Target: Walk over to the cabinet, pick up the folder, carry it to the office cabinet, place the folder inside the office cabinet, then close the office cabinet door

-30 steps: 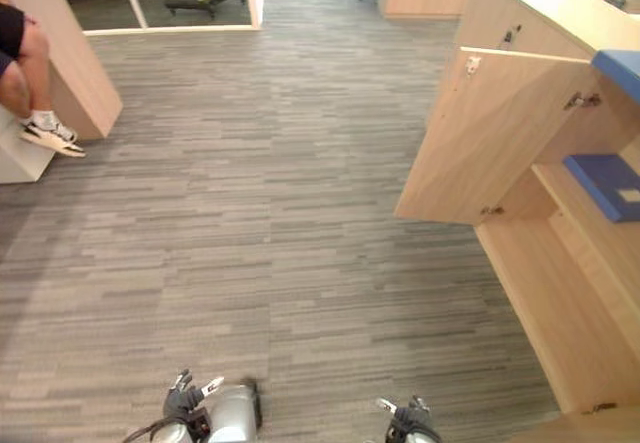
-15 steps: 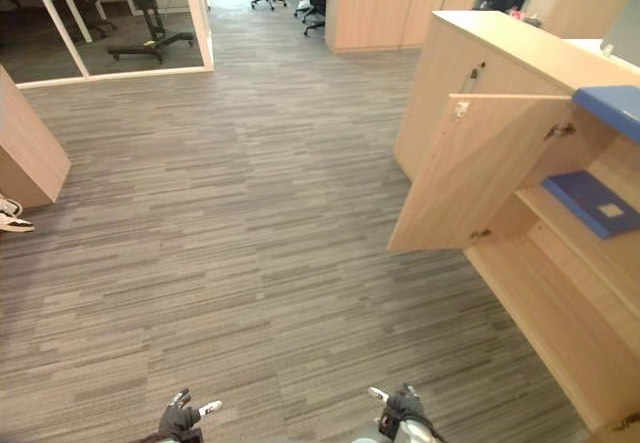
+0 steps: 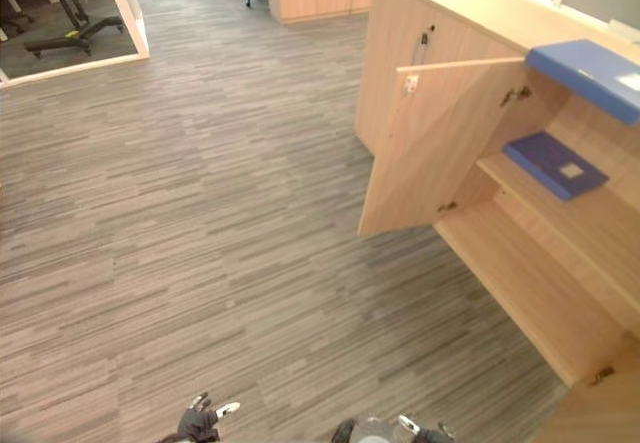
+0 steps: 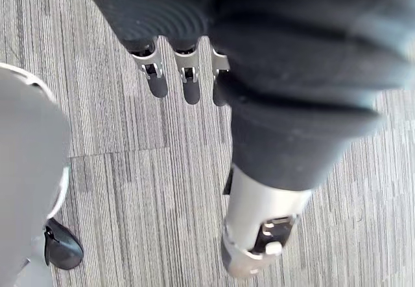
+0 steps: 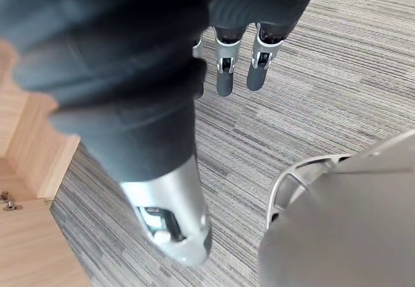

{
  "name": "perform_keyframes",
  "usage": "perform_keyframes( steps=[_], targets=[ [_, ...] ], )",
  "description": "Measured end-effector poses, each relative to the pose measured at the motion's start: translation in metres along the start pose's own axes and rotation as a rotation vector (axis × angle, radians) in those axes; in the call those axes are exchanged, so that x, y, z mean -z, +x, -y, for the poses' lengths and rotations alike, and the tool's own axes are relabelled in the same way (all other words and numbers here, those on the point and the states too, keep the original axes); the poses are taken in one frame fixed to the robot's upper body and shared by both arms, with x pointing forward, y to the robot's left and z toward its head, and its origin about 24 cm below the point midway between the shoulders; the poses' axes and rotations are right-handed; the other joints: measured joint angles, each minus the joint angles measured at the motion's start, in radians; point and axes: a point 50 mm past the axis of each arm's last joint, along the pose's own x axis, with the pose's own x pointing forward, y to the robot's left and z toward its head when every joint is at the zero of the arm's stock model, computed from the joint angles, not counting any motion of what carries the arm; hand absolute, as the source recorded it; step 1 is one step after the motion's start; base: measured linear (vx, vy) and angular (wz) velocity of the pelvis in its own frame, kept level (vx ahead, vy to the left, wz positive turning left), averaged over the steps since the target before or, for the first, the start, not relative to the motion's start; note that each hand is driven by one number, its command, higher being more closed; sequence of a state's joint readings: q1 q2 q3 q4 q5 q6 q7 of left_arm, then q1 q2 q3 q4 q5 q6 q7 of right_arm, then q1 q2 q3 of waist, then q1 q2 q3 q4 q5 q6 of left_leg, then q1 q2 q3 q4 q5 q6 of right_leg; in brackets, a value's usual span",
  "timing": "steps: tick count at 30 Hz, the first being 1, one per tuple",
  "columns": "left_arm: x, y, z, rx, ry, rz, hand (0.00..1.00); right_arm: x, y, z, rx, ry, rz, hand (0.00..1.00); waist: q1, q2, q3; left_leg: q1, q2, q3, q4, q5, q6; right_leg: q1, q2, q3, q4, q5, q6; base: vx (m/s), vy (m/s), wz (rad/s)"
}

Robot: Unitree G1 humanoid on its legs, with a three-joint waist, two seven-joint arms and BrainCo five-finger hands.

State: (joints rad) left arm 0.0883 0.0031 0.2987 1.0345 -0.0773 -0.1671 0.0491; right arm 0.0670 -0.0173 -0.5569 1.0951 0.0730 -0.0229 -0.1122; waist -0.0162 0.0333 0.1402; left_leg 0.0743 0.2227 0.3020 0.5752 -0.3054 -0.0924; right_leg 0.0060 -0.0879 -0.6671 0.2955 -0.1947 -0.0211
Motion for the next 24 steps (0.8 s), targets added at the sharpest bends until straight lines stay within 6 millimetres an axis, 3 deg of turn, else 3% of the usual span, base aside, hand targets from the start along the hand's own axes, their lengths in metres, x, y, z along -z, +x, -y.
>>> perform_keyframes(
  steps=[1, 2, 4, 6, 8, 9, 10, 11, 15, 18, 20, 24],
  targets=[
    [-0.001, -0.001, -0.001, -0.006, -0.013, 0.008, 0.00, 0.000, 0.000, 0.000, 0.001, 0.004, -0.001, 0.00, 0.003, 0.006, 0.002, -0.037, 0.025, -0.017, 0.118, 0.023, -0.007, 0.027, 0.015, 0.013, -0.018, 0.001, -0.001, 0.34, -0.103, -0.47],
    [0.003, -0.003, -0.003, -0.016, -0.030, 0.007, 0.00, -0.003, 0.001, 0.000, 0.002, 0.007, 0.006, 0.00, 0.012, 0.018, 0.005, -0.114, 0.071, -0.049, 0.334, 0.041, -0.014, 0.082, 0.043, 0.049, -0.045, -0.002, -0.004, 0.36, -0.003, -0.66],
    [0.000, -0.004, -0.002, -0.020, -0.040, 0.024, 0.00, -0.010, 0.002, -0.006, -0.016, -0.021, 0.024, 0.00, 0.023, 0.022, 0.003, -0.212, 0.065, -0.077, 0.474, 0.018, 0.019, 0.128, 0.050, 0.126, -0.075, -0.014, -0.004, 0.42, 0.090, -1.11],
    [-0.003, -0.003, -0.001, -0.021, -0.042, 0.043, 0.00, -0.017, 0.003, -0.015, -0.034, -0.016, 0.027, 0.00, 0.042, 0.022, 0.003, -0.287, 0.024, -0.114, 0.390, -0.015, 0.038, 0.141, 0.044, 0.210, -0.105, 0.000, 0.013, 0.31, 0.159, -1.37],
    [-0.008, -0.002, -0.002, -0.029, -0.046, 0.063, 0.00, -0.022, 0.003, -0.026, -0.052, -0.011, 0.030, 0.00, 0.058, 0.016, 0.005, -0.317, -0.053, -0.236, 0.182, -0.021, 0.041, 0.152, 0.019, 0.296, -0.112, 0.008, 0.029, 0.25, 0.254, -1.42],
    [-0.008, -0.002, -0.001, -0.033, -0.046, 0.064, 0.00, -0.027, 0.003, -0.029, -0.055, -0.011, 0.041, 0.00, 0.065, 0.012, 0.003, -0.305, -0.103, -0.353, -0.005, -0.001, 0.026, 0.149, -0.002, 0.352, -0.115, 0.008, 0.050, 0.26, 0.357, -1.50],
    [-0.007, -0.002, -0.001, -0.038, -0.050, 0.059, 0.00, -0.029, 0.004, -0.029, -0.054, -0.012, 0.053, 0.00, 0.065, 0.009, -0.004, -0.281, -0.138, -0.405, -0.079, 0.121, 0.012, 0.158, -0.024, 0.394, -0.125, 0.006, 0.087, 0.37, 0.431, -1.27],
    [-0.008, -0.002, -0.002, -0.042, -0.046, 0.060, 0.00, -0.021, 0.002, -0.033, -0.058, -0.009, 0.031, 0.00, 0.051, -0.021, -0.025, -0.265, -0.172, -0.382, -0.096, 0.116, 0.022, 0.167, -0.061, 0.397, -0.149, 0.026, 0.107, 0.41, 0.395, -0.74],
    [-0.009, -0.002, -0.006, -0.060, -0.059, 0.065, 0.00, -0.025, 0.001, -0.036, -0.066, 0.006, 0.051, 0.00, 0.067, -0.055, -0.036, -0.207, -0.207, -0.283, -0.106, 0.096, 0.048, 0.171, -0.140, 0.396, -0.167, 0.108, 0.124, 0.29, 0.272, -0.69],
    [-0.003, -0.004, -0.007, -0.052, -0.032, 0.047, 0.00, -0.031, 0.000, -0.034, -0.064, 0.007, 0.091, 0.00, 0.081, -0.039, -0.045, -0.061, -0.238, -0.178, -0.233, 0.104, 0.082, 0.118, -0.224, 0.382, -0.015, 0.115, 0.125, 0.23, 0.303, -1.05],
    [0.001, -0.004, -0.004, -0.026, 0.013, 0.033, 0.00, -0.025, 0.000, -0.028, -0.050, 0.008, 0.075, 0.00, 0.073, -0.028, -0.052, -0.003, -0.254, -0.139, -0.289, 0.109, 0.099, 0.066, -0.285, 0.283, 0.121, 0.115, 0.124, 0.13, 0.175, -0.51],
    [0.004, -0.005, -0.005, -0.028, 0.023, 0.022, 0.00, -0.008, -0.001, -0.020, -0.028, 0.043, 0.020, 0.00, 0.063, -0.020, -0.055, 0.055, -0.241, -0.078, -0.363, 0.111, 0.103, 0.019, -0.332, 0.122, 0.223, 0.099, 0.112, 0.11, 0.031, -0.56]
  ],
)
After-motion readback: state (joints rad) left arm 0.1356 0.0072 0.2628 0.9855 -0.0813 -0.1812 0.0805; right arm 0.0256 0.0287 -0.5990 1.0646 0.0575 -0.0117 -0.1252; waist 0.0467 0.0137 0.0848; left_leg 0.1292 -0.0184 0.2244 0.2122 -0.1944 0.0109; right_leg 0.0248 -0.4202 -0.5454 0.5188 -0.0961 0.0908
